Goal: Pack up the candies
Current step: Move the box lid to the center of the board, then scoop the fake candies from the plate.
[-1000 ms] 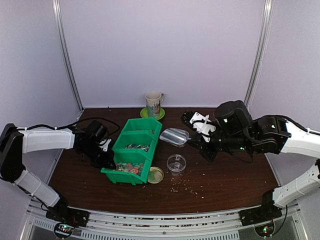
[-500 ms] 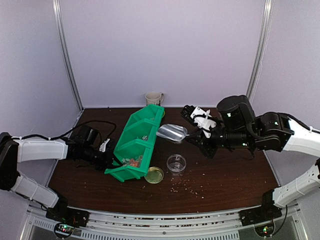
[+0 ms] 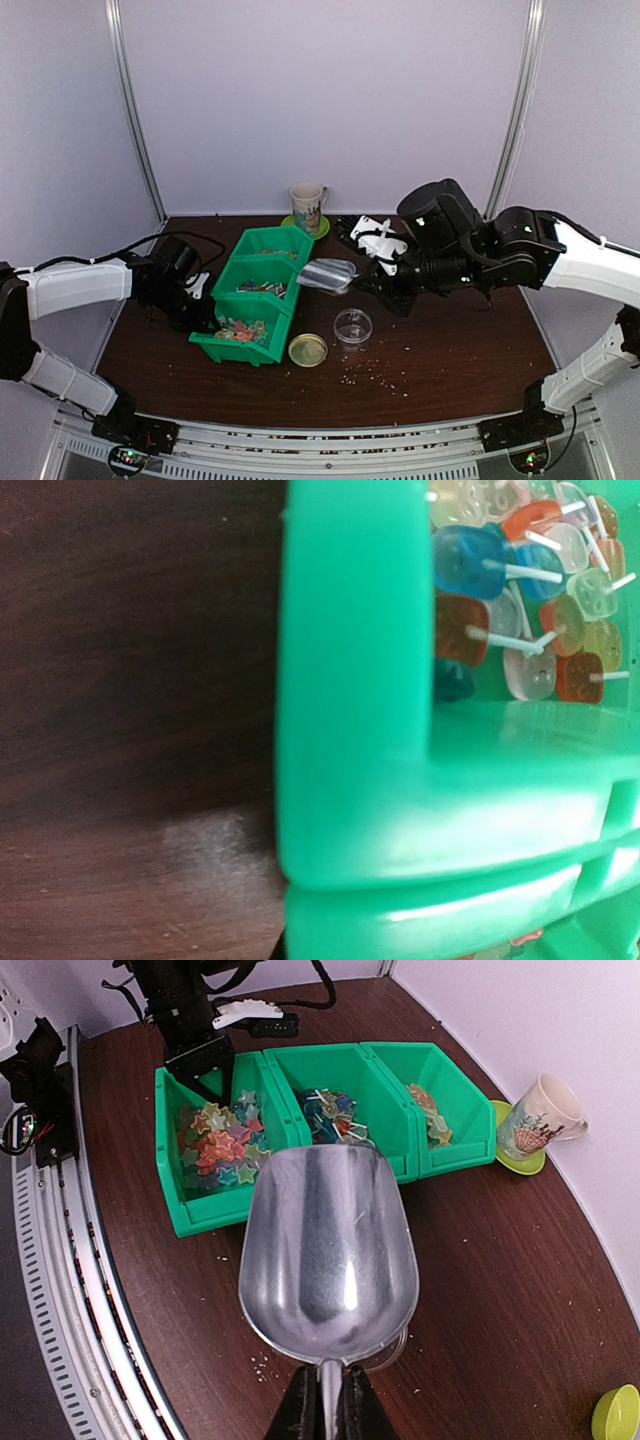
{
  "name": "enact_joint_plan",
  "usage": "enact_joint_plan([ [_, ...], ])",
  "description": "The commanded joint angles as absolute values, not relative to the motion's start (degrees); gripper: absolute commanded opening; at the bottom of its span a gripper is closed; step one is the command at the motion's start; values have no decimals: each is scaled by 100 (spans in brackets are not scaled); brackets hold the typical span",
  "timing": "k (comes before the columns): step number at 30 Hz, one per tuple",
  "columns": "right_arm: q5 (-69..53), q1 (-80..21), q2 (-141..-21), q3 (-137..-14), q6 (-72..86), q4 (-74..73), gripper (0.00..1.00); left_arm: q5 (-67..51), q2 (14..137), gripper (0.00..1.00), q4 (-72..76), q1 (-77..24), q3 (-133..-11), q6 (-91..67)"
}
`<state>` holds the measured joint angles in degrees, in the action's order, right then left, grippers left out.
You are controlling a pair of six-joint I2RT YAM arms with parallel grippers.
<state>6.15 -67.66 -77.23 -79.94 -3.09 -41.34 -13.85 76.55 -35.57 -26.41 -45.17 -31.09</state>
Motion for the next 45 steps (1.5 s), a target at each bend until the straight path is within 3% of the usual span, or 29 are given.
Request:
enact_joint_plan([
  [1, 510, -6969, -8246, -8646, -423, -4645, 0, -968, 7399, 0, -3097, -2633, -5122, -2483],
  [16, 413, -7510, -10035, -10136, -501, -5381, 0, -851, 7595, 0, -3036, -2687, -4964, -2382],
  [45, 962, -7519, -12003, -12110, -536, -6634, 0, -186, 7559, 0, -3477, -2971, -5312, -2271],
])
